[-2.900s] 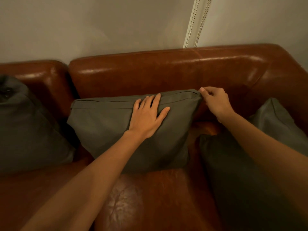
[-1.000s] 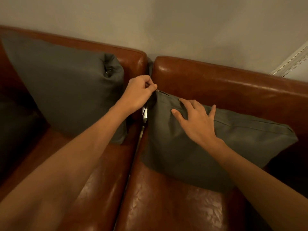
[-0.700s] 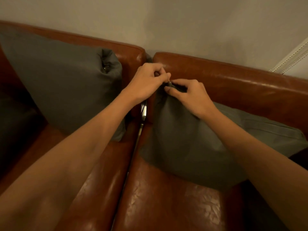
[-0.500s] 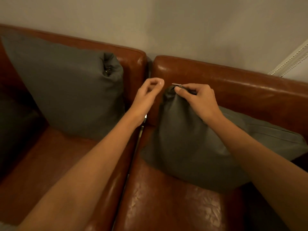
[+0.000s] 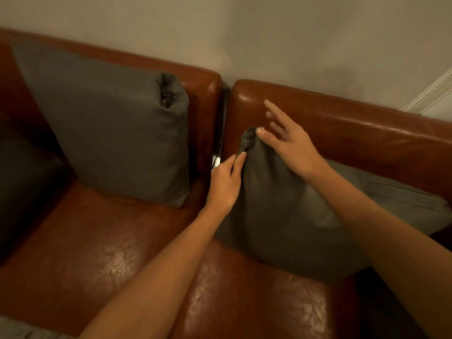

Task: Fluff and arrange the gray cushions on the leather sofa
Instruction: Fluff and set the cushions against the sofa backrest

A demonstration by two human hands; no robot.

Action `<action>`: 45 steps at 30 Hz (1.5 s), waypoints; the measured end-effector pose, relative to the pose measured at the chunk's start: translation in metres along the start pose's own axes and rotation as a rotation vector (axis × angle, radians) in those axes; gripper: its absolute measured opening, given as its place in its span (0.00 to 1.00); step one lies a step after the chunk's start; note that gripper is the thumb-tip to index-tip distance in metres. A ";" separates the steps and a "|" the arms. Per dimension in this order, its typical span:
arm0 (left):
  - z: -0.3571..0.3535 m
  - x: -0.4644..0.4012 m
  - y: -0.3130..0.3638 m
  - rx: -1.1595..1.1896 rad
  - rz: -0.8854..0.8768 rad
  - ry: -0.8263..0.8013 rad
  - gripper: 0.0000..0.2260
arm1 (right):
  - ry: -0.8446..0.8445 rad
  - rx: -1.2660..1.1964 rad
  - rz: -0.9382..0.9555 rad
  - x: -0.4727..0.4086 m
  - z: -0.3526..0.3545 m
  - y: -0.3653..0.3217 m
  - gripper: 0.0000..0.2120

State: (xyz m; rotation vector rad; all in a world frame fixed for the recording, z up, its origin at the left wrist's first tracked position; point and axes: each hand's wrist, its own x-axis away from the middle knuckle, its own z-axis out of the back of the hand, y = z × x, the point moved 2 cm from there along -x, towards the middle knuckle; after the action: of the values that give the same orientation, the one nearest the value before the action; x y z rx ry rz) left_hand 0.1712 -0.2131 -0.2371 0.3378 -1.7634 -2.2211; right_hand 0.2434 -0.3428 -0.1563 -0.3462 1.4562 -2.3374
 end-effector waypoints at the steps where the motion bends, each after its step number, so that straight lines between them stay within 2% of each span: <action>1: 0.002 0.001 -0.001 0.013 0.013 0.005 0.18 | -0.053 0.077 0.006 -0.004 0.002 -0.004 0.23; 3: 0.004 0.002 -0.002 0.007 0.045 0.000 0.19 | -0.074 0.247 0.022 -0.009 0.006 -0.010 0.16; 5: 0.003 0.002 -0.002 0.072 0.117 -0.028 0.17 | -0.020 0.317 0.040 -0.012 0.007 -0.011 0.11; 7: -0.001 0.002 -0.003 0.214 0.227 -0.075 0.15 | 0.018 0.289 0.022 -0.012 0.005 -0.007 0.10; 9: -0.001 -0.004 -0.009 0.298 0.311 -0.135 0.19 | 0.067 0.209 -0.029 -0.011 0.000 0.002 0.11; 11: 0.003 -0.010 -0.012 0.261 0.285 -0.183 0.21 | 0.131 0.151 -0.063 -0.010 -0.003 0.009 0.12; 14: 0.013 -0.017 -0.006 0.157 0.070 -0.070 0.22 | 0.159 0.099 -0.067 -0.009 -0.010 0.009 0.12; 18: 0.024 -0.027 0.017 -0.207 -0.415 0.054 0.16 | 0.141 0.012 -0.063 -0.006 -0.019 0.011 0.11; 21: 0.028 -0.033 0.016 -0.342 -0.549 0.034 0.14 | 0.147 0.002 -0.057 -0.008 -0.022 0.012 0.10; 23: 0.031 -0.035 0.014 -0.332 -0.478 0.081 0.11 | 0.143 0.013 -0.045 -0.010 -0.024 0.013 0.09; 26: 0.042 -0.046 0.014 -0.176 -0.252 0.181 0.08 | 0.175 0.001 -0.057 -0.013 -0.025 0.016 0.08; 29: 0.044 -0.051 0.022 -0.240 -0.243 0.100 0.06 | 0.205 -0.021 -0.076 -0.017 -0.026 0.016 0.08; 30: 0.043 -0.051 0.024 -0.300 -0.221 0.071 0.08 | 0.204 -0.032 -0.074 -0.017 -0.028 0.016 0.08; 32: 0.037 -0.050 0.021 -0.439 -0.077 -0.001 0.17 | 0.202 -0.045 -0.058 -0.016 -0.033 0.017 0.08; 34: 0.029 -0.050 0.015 -0.478 0.028 -0.100 0.18 | 0.202 -0.037 -0.047 -0.014 -0.038 0.019 0.07; 37: 0.027 -0.048 0.014 -0.290 0.031 -0.162 0.17 | 0.182 -0.005 -0.010 -0.011 -0.040 0.018 0.10; 39: 0.033 -0.046 0.016 -0.227 -0.007 -0.186 0.15 | 0.086 0.026 0.041 -0.008 -0.037 0.018 0.14; 40: 0.035 -0.045 0.016 -0.208 -0.036 -0.206 0.16 | -0.006 0.071 0.046 -0.007 -0.037 0.020 0.19; 42: 0.035 -0.043 0.017 -0.186 -0.078 -0.245 0.18 | -0.208 0.278 0.011 -0.006 -0.037 0.023 0.36; 43: 0.035 -0.043 0.017 -0.189 -0.085 -0.240 0.20 | -0.261 0.377 0.002 -0.006 -0.036 0.024 0.43; 44: 0.036 -0.044 0.018 -0.186 -0.081 -0.212 0.21 | -0.258 0.436 0.003 -0.007 -0.035 0.024 0.45; 45: 0.036 -0.045 0.020 -0.172 -0.065 -0.171 0.22 | -0.213 0.450 0.012 -0.009 -0.032 0.023 0.42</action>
State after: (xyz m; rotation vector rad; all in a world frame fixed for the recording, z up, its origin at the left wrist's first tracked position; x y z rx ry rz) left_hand 0.2016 -0.1685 -0.2092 0.1749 -1.6467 -2.4930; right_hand 0.2426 -0.3223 -0.1912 -0.4399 0.8032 -2.4431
